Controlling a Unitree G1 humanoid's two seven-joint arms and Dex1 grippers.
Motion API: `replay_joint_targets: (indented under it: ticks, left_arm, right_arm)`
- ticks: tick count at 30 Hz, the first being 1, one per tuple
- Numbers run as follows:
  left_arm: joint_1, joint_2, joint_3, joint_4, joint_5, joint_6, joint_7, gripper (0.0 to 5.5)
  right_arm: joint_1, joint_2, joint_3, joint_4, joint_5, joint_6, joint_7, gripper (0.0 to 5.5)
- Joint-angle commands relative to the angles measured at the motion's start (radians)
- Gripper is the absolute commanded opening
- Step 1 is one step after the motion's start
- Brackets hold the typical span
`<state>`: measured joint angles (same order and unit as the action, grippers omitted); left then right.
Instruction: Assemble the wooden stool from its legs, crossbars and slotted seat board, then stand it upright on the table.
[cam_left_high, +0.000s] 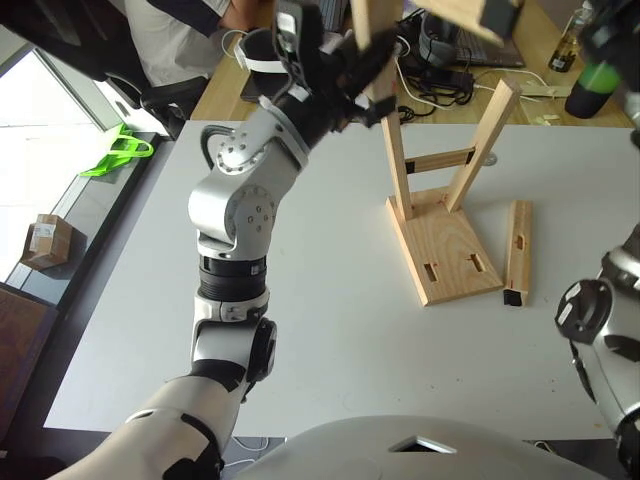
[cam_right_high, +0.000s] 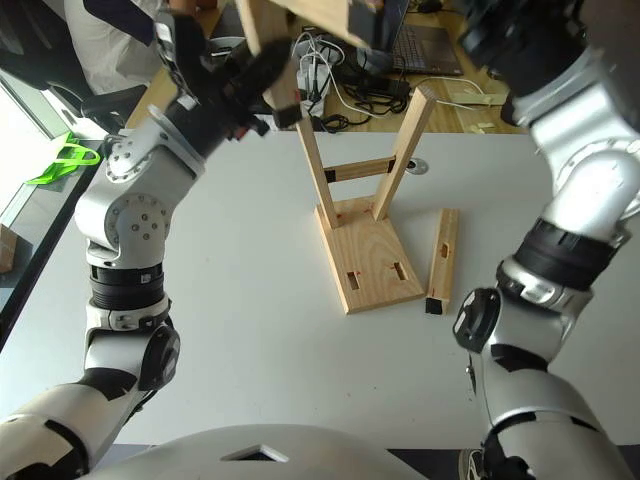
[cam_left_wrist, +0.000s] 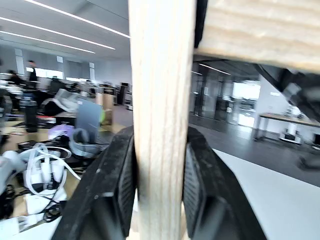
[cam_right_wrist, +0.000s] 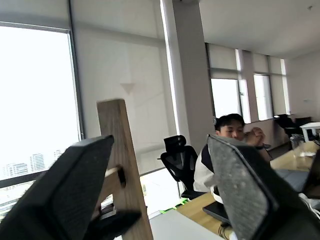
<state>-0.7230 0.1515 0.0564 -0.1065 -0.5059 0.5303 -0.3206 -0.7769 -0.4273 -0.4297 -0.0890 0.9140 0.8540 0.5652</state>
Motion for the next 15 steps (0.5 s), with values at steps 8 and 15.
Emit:
replay_joint_targets:
  ticks: [8, 15]
  left_arm:
    - [-0.041, -0.095, 0.089, -0.001, 0.142, -0.074, 0.34, 1.02]
    - [-0.077, -0.165, 0.105, -0.086, 0.034, -0.071, 0.331, 1.02]
  right_arm:
    - [0.28, -0.061, 0.423, -0.314, -0.443, -0.338, 0.004, 3.48]
    - [0.277, 0.154, 0.674, -0.282, -0.657, -0.565, -0.087, 3.48]
